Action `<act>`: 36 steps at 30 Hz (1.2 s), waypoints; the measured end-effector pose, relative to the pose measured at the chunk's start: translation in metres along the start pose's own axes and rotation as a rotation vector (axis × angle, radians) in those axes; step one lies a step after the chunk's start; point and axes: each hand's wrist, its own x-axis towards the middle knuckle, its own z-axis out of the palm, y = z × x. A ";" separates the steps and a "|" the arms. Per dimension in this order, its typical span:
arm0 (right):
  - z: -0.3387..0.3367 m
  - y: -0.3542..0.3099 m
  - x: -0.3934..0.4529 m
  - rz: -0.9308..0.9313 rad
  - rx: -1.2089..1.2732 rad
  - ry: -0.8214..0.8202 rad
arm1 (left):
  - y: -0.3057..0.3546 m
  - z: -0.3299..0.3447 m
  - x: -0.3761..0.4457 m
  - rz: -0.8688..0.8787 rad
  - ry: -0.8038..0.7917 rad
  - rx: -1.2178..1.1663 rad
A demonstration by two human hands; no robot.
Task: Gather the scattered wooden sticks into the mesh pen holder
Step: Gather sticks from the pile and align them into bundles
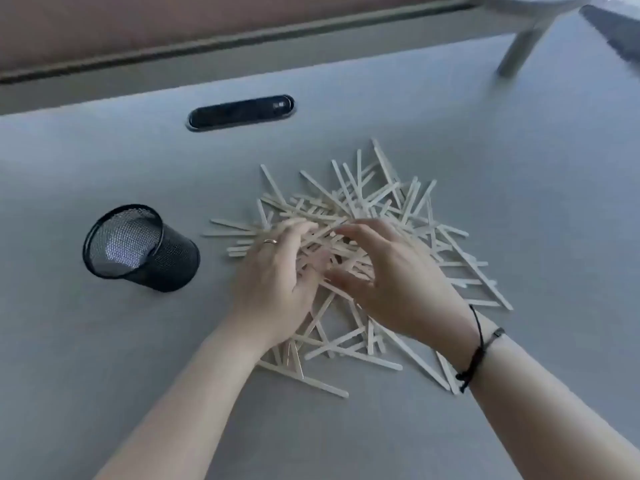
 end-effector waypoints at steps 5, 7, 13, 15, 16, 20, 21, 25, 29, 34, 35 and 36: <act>0.039 0.029 -0.008 -0.077 -0.205 0.121 | -0.028 0.020 -0.028 0.175 0.019 0.145; 0.053 0.036 -0.012 -0.123 -0.274 0.142 | -0.036 0.025 -0.035 0.252 0.022 0.220; 0.064 0.039 -0.019 -0.184 -0.307 0.280 | -0.041 0.032 -0.038 0.294 0.235 0.240; 0.063 0.036 -0.022 -0.184 -0.345 0.285 | -0.039 0.035 -0.040 0.294 0.337 0.267; 0.063 0.034 -0.024 -0.188 -0.365 0.287 | -0.038 0.037 -0.042 0.298 0.363 0.278; 0.066 0.029 -0.034 -0.217 -0.358 0.283 | -0.036 0.040 -0.054 0.341 0.452 0.333; 0.067 0.028 -0.037 -0.213 -0.341 0.289 | -0.035 0.040 -0.058 0.346 0.467 0.336; 0.070 0.030 -0.045 -0.213 -0.266 0.345 | -0.036 0.034 -0.073 0.376 0.545 0.240; 0.071 0.035 -0.046 -0.229 -0.228 0.394 | -0.035 0.027 -0.078 0.425 0.124 0.151; 0.075 0.034 -0.045 -0.261 -0.215 0.380 | -0.033 0.022 -0.084 0.349 -0.165 0.266; 0.076 0.033 -0.046 -0.262 -0.219 0.356 | -0.034 0.022 -0.085 0.345 -0.155 0.260; 0.077 0.032 -0.048 -0.262 -0.228 0.330 | -0.036 0.023 -0.084 0.328 -0.142 0.252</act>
